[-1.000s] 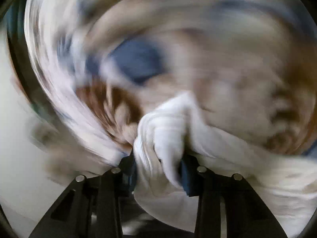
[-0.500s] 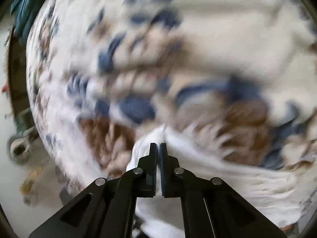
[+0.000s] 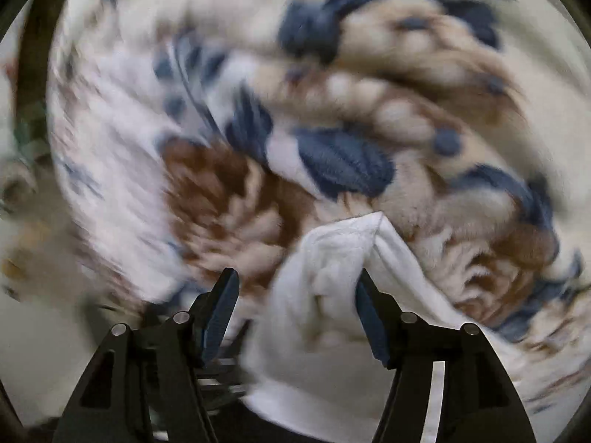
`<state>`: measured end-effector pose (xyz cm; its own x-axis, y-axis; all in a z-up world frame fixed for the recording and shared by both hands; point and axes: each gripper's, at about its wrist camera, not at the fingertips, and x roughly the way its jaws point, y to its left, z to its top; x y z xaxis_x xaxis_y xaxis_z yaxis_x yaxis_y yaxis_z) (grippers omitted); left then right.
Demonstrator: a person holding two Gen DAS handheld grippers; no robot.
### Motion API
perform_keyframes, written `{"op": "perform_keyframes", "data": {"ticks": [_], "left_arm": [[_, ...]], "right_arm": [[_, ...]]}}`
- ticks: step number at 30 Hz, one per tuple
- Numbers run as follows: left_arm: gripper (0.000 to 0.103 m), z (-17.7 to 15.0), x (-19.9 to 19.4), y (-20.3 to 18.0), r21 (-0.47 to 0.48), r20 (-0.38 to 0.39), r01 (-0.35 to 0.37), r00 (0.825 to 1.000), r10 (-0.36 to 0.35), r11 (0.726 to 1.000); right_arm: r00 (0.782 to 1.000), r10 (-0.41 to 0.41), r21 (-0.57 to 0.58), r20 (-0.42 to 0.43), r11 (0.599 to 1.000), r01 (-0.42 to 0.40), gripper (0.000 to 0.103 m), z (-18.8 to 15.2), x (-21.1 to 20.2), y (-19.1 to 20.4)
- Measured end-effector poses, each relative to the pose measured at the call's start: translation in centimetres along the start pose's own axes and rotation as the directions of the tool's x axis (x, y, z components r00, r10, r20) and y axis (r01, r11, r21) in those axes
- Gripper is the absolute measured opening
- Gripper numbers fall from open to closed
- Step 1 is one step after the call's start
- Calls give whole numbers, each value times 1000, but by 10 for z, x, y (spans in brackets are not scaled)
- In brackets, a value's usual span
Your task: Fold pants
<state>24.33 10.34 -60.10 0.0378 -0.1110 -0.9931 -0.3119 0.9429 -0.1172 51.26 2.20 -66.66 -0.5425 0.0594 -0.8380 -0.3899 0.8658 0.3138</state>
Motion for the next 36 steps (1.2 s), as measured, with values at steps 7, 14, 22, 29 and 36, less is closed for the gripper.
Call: {"op": "perform_keyframes", "data": {"ticks": [7, 14, 22, 29, 36], "left_arm": [[102, -4, -2, -3, -9, 2, 8, 1000, -8, 1000], [102, 0, -2, 4, -34, -5, 31, 1000, -31, 999], [102, -2, -5, 16, -56, -4, 31, 999, -31, 998], [102, -8, -4, 11, -35, -3, 20, 1000, -20, 999], [102, -14, -1, 9, -44, -1, 39, 999, -39, 998]], "right_arm": [[871, 474, 468, 130, 745, -476, 29, -15, 23, -92], [862, 478, 389, 169, 771, -504, 49, -18, 25, -87], [997, 64, -44, 36, 997, -63, 61, 5, -39, 32], [977, 201, 267, 73, 940, -213, 16, -1, -21, -34], [702, 608, 619, 372, 401, -675, 13, -51, 21, -134]]}}
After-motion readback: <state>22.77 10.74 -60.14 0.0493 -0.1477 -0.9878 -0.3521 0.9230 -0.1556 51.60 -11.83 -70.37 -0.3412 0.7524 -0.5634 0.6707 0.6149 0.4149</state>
